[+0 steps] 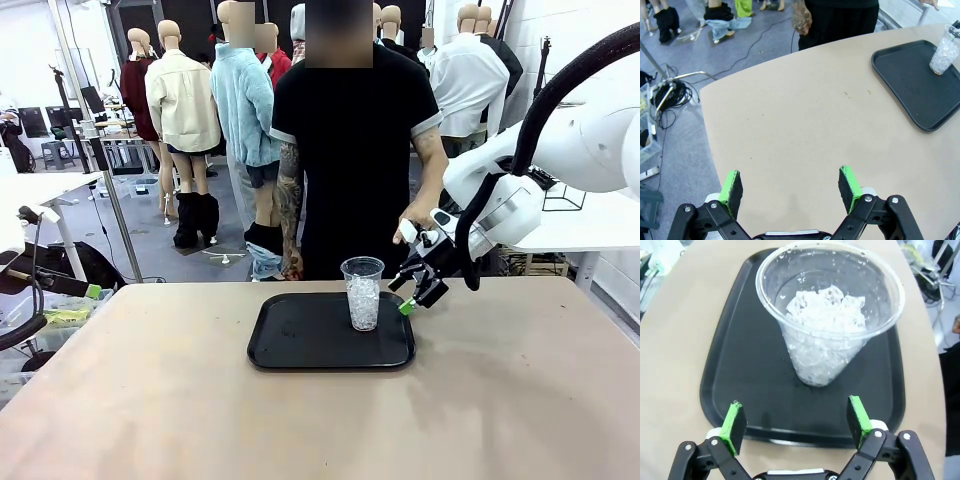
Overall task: Pour the drink into the iced cup.
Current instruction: Pick up the iced cup indicated by the human and present it to them.
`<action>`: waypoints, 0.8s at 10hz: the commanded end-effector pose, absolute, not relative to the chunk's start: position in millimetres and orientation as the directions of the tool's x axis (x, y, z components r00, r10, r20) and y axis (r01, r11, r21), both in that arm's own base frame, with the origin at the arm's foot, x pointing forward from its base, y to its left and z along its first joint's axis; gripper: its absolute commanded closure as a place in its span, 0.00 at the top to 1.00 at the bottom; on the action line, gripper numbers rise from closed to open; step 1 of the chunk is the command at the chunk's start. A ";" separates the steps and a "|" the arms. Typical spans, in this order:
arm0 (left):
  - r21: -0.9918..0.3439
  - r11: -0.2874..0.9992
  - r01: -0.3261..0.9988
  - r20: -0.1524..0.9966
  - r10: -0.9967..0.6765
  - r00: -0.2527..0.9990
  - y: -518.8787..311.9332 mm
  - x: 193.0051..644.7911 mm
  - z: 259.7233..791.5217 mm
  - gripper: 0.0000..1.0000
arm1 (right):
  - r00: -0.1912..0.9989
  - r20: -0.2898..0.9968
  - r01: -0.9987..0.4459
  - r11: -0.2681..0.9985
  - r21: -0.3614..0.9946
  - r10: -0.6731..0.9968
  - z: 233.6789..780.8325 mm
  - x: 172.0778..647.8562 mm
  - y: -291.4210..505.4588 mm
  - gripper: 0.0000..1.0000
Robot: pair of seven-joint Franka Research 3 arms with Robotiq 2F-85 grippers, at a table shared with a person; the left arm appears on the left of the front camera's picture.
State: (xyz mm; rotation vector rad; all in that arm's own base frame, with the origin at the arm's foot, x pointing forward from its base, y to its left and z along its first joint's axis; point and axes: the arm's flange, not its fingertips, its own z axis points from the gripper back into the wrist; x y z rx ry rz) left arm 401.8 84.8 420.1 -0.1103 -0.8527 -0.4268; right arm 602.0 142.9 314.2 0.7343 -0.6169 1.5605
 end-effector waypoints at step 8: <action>0.081 0.915 0.396 0.756 -0.315 0.574 85.2 401.4 417.4 1.00 | -0.015 0.793 -1.000 -0.001 -0.018 0.609 289.3 592.0 184.2 1.00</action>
